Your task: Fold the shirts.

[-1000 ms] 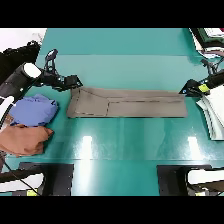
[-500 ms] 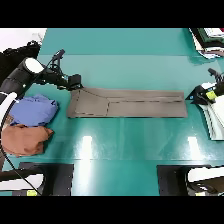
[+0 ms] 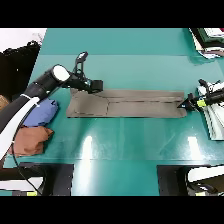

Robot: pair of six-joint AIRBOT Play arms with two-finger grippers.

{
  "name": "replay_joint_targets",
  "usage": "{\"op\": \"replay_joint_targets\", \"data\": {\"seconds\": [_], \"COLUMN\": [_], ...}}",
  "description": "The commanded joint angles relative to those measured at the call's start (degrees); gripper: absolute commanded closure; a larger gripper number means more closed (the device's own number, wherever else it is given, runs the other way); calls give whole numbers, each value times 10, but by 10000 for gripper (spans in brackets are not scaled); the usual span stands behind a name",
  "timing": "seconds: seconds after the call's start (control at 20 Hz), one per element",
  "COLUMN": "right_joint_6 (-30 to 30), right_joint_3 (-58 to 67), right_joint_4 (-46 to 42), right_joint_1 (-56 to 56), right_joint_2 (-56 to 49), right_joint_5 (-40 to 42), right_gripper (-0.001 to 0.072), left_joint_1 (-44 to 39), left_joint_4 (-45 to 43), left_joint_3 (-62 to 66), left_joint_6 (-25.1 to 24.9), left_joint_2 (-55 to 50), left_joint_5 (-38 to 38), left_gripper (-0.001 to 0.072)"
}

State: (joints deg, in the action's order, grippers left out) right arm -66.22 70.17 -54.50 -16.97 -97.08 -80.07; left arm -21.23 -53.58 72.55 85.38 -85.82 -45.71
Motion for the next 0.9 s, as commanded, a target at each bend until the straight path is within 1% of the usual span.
{"op": "replay_joint_targets", "data": {"seconds": [0.0, 0.15, 0.25, 0.35, 0.45, 0.55, 0.7, 0.85], "right_joint_6": [23, 19, -2, -24, -28, -30, -39, -39], "right_joint_3": [18, 88, 131, 179, 220, 263, 302, 316], "right_joint_4": [11, 13, 35, 88, 146, 181, 186, 186], "right_joint_1": [27, 66, 99, 134, 172, 215, 273, 318], "right_joint_2": [12, 58, 94, 117, 125, 125, 124, 124], "right_joint_5": [-14, -56, -55, -56, -56, -54, -42, -20], "right_gripper": [700, 700, 700, 700, 699, 700, 700, 699], "left_joint_1": [-27, -42, -55, -68, -82, -97, -108, -108], "left_joint_4": [26, 28, 27, 28, 28, 29, 32, 30], "left_joint_3": [23, 83, 118, 152, 190, 216, 222, 222], "left_joint_6": [1, -2, -3, -3, -3, -3, -3, -3], "left_joint_2": [-41, -94, -130, -169, -208, -236, -254, -255], "left_joint_5": [12, -17, -20, -23, -39, -49, -50, -49], "left_gripper": [673, 673, 673, 673, 673, 673, 673, 672]}}
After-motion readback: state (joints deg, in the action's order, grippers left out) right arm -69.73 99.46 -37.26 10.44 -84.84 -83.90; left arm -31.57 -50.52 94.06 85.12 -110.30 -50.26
